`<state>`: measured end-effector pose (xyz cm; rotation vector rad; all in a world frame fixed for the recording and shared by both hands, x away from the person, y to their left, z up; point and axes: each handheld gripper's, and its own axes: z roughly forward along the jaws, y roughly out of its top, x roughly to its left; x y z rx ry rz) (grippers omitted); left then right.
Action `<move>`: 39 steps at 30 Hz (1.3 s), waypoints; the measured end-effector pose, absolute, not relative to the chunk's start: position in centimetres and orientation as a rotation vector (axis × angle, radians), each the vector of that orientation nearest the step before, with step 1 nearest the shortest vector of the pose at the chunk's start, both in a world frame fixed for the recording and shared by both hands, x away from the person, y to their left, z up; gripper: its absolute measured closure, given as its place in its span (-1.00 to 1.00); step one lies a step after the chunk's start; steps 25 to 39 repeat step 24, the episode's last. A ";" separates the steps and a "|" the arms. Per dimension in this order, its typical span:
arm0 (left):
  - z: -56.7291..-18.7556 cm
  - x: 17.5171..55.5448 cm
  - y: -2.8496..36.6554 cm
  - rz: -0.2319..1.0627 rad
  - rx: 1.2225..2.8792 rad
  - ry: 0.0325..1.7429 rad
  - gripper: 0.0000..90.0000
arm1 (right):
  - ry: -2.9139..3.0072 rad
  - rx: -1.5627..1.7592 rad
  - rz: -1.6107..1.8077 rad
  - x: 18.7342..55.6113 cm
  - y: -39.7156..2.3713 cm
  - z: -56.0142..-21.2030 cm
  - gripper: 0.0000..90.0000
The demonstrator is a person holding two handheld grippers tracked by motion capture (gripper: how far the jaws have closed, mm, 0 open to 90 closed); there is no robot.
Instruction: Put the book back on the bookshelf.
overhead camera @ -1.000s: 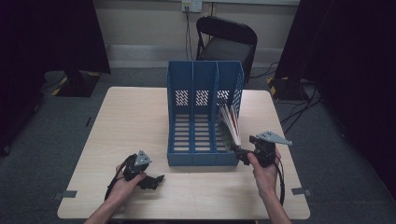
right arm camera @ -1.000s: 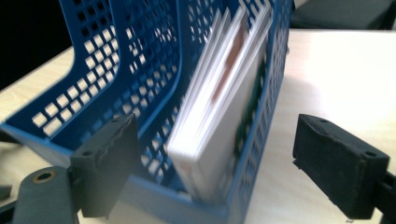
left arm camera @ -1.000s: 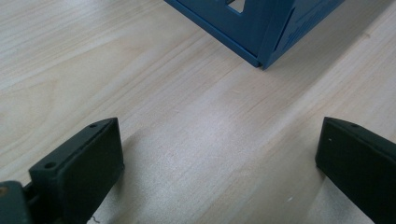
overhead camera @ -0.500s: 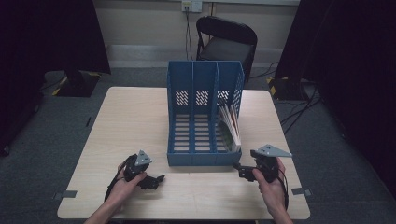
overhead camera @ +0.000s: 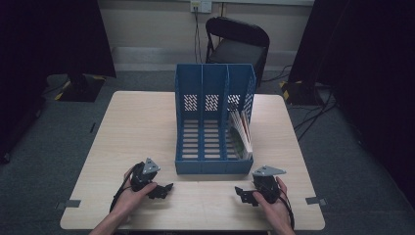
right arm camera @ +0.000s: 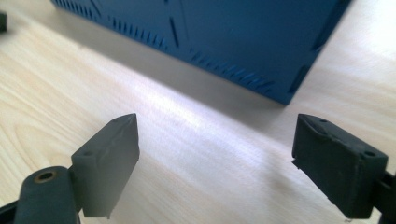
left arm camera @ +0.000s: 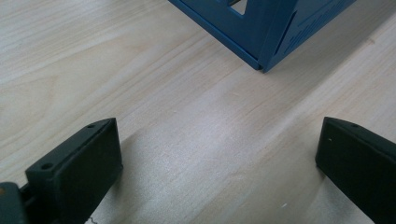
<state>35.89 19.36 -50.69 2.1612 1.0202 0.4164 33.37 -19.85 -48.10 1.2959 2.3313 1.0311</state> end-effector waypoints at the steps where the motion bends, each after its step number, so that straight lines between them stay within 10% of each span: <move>1: -50.7 35.9 19.3 0.419 2.163 1.018 -1.00 | 2.343 1.293 1.016 33.5 -19.7 -48.3 -0.68; 39: -50.7 35.8 19.0 0.422 2.164 1.021 -1.00 | 2.282 1.197 0.988 33.1 -17.7 -50.6 -0.74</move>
